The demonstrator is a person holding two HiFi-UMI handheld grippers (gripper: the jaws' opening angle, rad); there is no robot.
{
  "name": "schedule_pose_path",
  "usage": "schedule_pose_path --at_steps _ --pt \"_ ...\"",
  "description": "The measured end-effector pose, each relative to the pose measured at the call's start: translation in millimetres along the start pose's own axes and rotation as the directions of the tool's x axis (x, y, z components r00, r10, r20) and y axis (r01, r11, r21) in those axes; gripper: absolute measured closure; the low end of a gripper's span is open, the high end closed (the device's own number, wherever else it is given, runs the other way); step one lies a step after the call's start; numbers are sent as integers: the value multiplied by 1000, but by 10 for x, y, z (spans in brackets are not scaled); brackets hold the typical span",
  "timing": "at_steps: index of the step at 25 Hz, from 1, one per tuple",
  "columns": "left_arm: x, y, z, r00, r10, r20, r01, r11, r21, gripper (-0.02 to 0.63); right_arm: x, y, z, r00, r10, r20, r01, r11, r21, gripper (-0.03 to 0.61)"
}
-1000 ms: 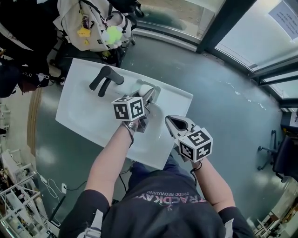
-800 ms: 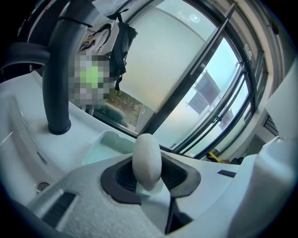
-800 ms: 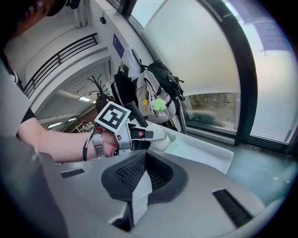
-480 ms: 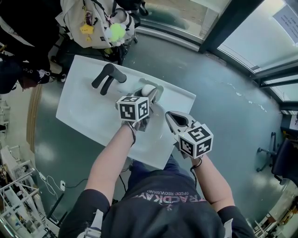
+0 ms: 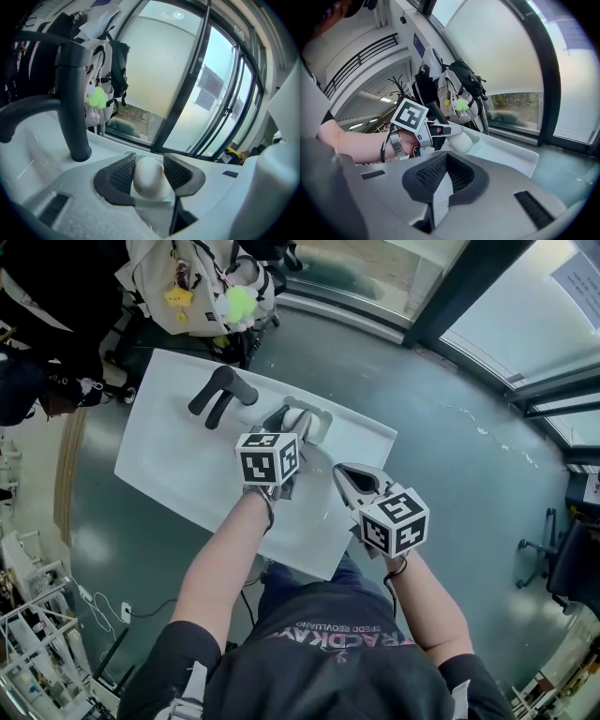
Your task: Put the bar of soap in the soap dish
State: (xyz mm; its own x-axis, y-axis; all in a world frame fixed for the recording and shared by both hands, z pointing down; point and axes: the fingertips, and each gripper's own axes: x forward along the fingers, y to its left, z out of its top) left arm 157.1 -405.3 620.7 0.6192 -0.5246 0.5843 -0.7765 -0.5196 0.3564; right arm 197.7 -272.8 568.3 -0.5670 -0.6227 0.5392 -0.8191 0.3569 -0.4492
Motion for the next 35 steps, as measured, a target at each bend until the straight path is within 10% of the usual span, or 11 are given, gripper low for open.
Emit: schedule_pose_path --at_steps 19,23,35 --pt "-435 88 126 996 14 87 -12 1000 -18 505 24 234 25 1000 9 9 -8 1000 -24 568" --pt "-638 67 79 996 -17 86 19 1000 -17 603 3 370 21 1000 5 17 -5 999 -34 568" --pt "-1666 -33 -370 987 -157 19 157 987 39 604 -44 1103 -110 998 -34 49 37 997 -66 568"
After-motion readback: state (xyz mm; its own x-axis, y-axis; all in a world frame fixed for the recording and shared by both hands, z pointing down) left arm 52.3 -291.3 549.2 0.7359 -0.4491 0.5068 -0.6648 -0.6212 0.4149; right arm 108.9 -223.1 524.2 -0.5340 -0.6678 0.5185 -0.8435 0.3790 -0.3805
